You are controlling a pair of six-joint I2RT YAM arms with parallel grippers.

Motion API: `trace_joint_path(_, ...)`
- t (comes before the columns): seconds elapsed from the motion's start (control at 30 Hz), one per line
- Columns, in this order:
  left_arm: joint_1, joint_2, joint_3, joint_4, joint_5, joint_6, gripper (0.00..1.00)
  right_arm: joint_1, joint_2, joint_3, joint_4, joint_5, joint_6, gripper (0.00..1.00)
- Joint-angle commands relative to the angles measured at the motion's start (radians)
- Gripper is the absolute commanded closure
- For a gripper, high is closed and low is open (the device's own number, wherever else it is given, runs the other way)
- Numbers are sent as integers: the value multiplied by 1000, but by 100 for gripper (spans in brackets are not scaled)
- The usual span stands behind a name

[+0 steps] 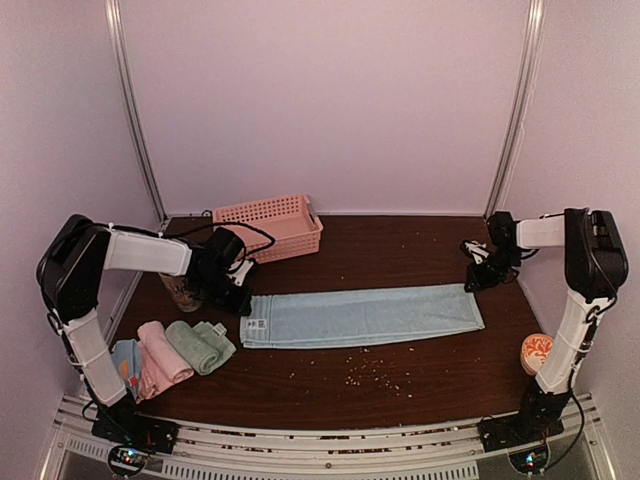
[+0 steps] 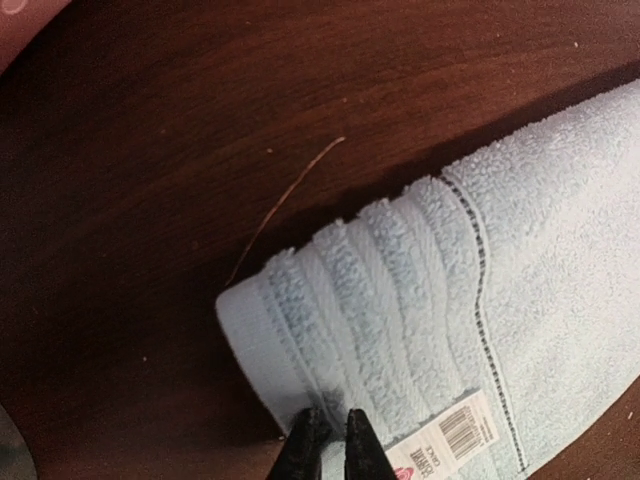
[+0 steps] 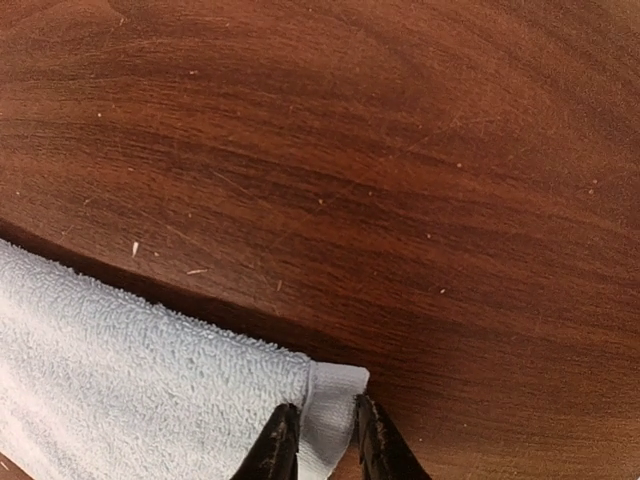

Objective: Roll the towels
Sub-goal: Adjust the towel at the center of the board.

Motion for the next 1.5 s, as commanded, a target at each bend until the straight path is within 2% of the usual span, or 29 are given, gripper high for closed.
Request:
trace_joint_path(0.0, -16, -85, 5, 13, -20, 2, 88, -7, -14, 42, -49, -34, -34, 77)
trace_joint_path(0.07, -20, -110, 22, 23, -9, -4, 86, -6, -44, 64, -95, -129, -59, 74)
trace_joint_path(0.17, -19, -117, 47, 24, -46, -21, 86, -4, -90, 81, -137, -187, -73, 69)
trace_joint_path(0.43, -20, -28, 63, 79, -39, -42, 95, 16, -138, 44, -197, -205, -112, 67)
trace_joint_path(0.73, -26, 23, 7, 95, -185, -52, 99, 23, -101, -34, -141, -180, -110, 67)
trace_joint_path(0.93, -38, -3, -44, 123, -264, -113, 100, 39, 7, 46, -140, -109, -92, 67)
trace_joint_path(1.13, -55, 10, -67, 155, -270, -147, 100, 50, 131, 174, -123, 21, -49, 68)
trace_joint_path(1.23, -64, -10, -63, 151, -281, -151, 100, 51, 167, 252, -134, 23, -44, 69)
trace_joint_path(1.33, -70, -44, -48, 128, -282, -149, 100, 51, 162, 332, -190, -10, -52, 68)
trace_joint_path(1.47, -83, -86, -26, 110, -303, -132, 100, 50, 83, 333, -221, -11, -58, 65)
